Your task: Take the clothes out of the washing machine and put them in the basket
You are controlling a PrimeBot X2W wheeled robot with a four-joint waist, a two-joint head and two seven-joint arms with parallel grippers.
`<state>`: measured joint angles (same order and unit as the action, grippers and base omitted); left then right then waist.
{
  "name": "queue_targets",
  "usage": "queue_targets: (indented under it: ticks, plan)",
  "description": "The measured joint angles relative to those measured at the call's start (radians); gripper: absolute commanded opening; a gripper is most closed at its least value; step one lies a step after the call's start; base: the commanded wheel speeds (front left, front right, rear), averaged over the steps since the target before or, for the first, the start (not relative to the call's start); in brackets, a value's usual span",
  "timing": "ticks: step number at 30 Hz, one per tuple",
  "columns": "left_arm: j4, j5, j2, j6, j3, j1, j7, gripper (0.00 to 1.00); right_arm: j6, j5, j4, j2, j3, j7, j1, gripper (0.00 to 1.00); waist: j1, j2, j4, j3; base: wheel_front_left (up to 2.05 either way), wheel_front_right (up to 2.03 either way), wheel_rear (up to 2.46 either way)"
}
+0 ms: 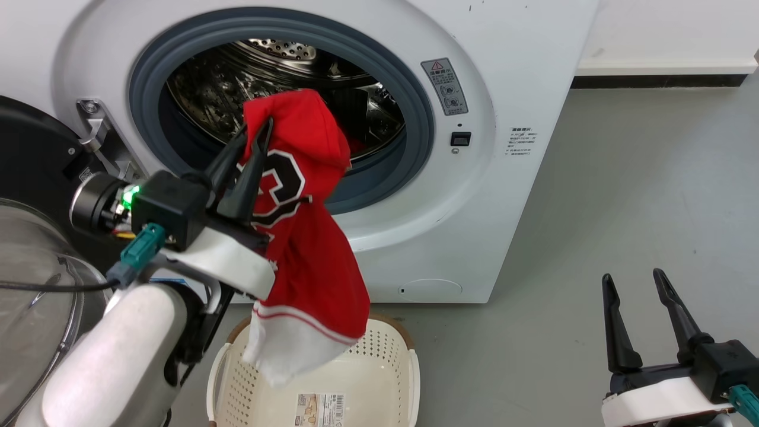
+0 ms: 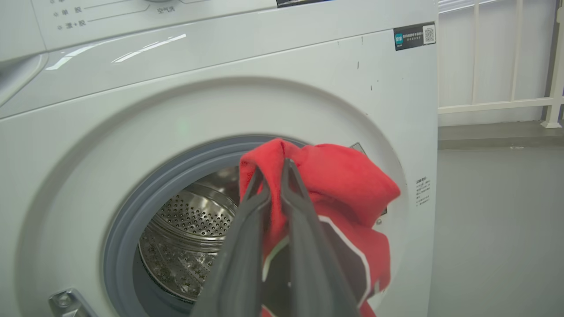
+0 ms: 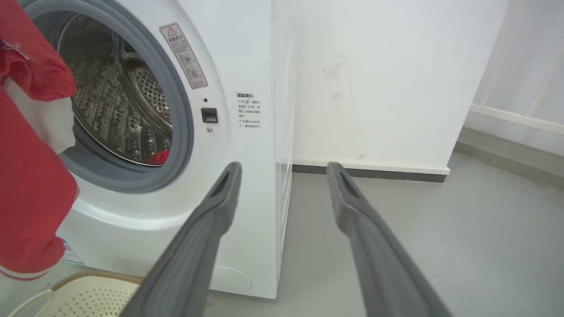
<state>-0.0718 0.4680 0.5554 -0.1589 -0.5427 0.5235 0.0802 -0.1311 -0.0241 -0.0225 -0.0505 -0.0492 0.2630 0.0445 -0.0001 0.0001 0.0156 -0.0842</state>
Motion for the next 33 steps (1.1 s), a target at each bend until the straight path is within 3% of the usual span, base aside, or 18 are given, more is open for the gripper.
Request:
queue_targets:
  ticks: [7, 15, 23, 33]
  plan:
    - [-0.080, 0.014, 0.030, -0.026, -0.019, -0.108, -0.030, 0.00, 0.000, -0.002, 0.002, 0.000, 0.002, 0.000, -0.006, 1.00, 0.0001, 0.0000, 0.003, -0.030, 0.00, 0.00, 0.00]
    - [-0.029, 0.038, 0.029, -0.015, -0.066, -0.208, -0.027, 0.00, 0.000, 0.001, 0.012, 0.000, -0.005, 0.000, -0.045, 1.00, 0.0001, 0.0000, 0.017, -0.104, 0.00, 0.00, 0.00]
    - [0.158, 0.062, -0.018, 0.047, -0.111, -0.207, -0.005, 0.00, 0.000, 0.006, 0.033, 0.000, -0.016, 0.000, -0.128, 1.00, 0.0002, 0.0000, 0.038, -0.239, 0.00, 0.00, 0.00]
    - [0.520, 0.067, -0.108, 0.157, -0.160, -0.053, 0.012, 0.00, 0.000, -0.025, 0.060, 0.000, -0.018, 0.000, -0.243, 1.00, 0.0003, 0.0000, 0.071, -0.453, 0.00, 0.00, 0.00]
